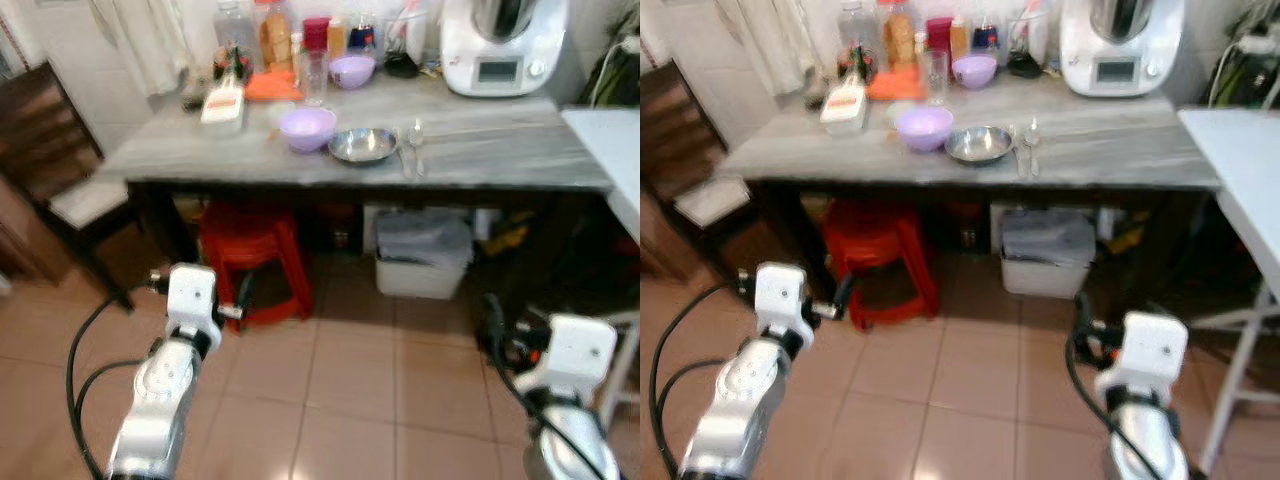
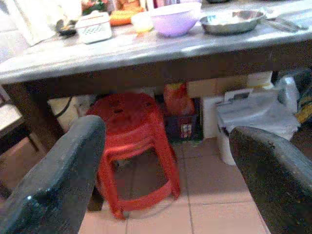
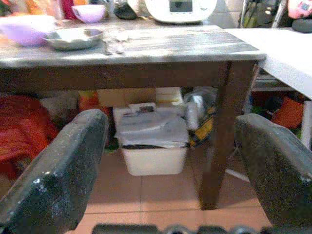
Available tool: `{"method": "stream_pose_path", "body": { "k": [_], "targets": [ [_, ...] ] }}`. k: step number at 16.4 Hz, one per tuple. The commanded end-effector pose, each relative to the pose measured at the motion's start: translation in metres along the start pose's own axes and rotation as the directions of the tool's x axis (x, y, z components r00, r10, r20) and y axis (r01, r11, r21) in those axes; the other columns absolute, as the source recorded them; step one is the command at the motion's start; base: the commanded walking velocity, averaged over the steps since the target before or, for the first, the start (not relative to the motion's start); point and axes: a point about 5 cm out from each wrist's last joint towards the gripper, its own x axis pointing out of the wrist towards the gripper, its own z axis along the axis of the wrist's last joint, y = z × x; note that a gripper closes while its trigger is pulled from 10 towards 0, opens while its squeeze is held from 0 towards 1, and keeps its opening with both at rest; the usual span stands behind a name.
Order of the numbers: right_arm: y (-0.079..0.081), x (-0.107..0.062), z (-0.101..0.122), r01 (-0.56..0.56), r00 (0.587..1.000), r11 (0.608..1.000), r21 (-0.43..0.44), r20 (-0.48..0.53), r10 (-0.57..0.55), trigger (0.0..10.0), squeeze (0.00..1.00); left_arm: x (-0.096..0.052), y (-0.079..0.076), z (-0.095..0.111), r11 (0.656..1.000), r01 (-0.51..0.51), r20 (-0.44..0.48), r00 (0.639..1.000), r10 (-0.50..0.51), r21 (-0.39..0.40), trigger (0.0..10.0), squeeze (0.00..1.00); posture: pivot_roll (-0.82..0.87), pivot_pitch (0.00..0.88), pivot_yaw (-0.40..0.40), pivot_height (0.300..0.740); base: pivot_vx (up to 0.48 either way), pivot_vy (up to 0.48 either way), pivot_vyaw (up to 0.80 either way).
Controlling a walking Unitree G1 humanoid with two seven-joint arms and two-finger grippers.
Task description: Setting the table
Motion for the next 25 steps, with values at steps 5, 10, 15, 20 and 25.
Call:
{"method": "stream_pose_path", "body": {
  "k": [5, 10, 15, 20, 25],
  "targets": [
    [0.003, 0.001, 0.003, -0.012, 1.000, 0.999, 0.033, 0.010, 0.012, 10.0, 0.00, -0.001, 0.001, 0.005, 0.998, 0.062, 0.029, 0.998, -0.061, -0.008, 10.0, 0.00, -0.06, 0.000, 0.092, 0.740, 0.000, 0.000, 0.00],
    [0.002, 0.002, 0.004, -0.007, 1.000, 1.000, 0.029, 0.017, 0.006, 10.0, 0.00, 0.000, -0.003, 0.006, 0.995, 0.098, 0.035, 0.995, -0.098, -0.024, 10.0, 0.00, -0.06, 0.000, 0.097, 0.740, 0.000, -0.144, 0.00],
    [0.002, -0.001, 0.002, 0.002, 1.000, 1.000, 0.031, 0.009, -0.002, 10.0, 0.00, 0.000, -0.006, 0.007, 0.993, 0.115, 0.037, 0.993, -0.114, -0.030, 10.0, 0.00, -0.07, 0.000, 0.102, 0.740, 0.000, -0.394, 0.00],
    [0.000, 0.000, 0.003, 0.008, 1.000, 0.999, 0.031, 0.006, -0.009, 10.0, 0.00, 0.000, -0.008, 0.006, 0.992, 0.121, 0.034, 0.992, -0.120, -0.040, 10.0, 0.00, -0.06, 0.000, 0.098, 0.740, 0.000, -0.393, 0.00],
    [0.001, 0.003, 0.004, 0.007, 1.000, 0.999, 0.033, 0.007, -0.007, 10.0, 0.00, 0.000, -0.009, 0.007, 0.992, 0.122, 0.036, 0.992, -0.121, -0.044, 10.0, 0.00, -0.07, 0.000, 0.095, 0.740, 0.000, -0.392, -0.10]
  ]
}}
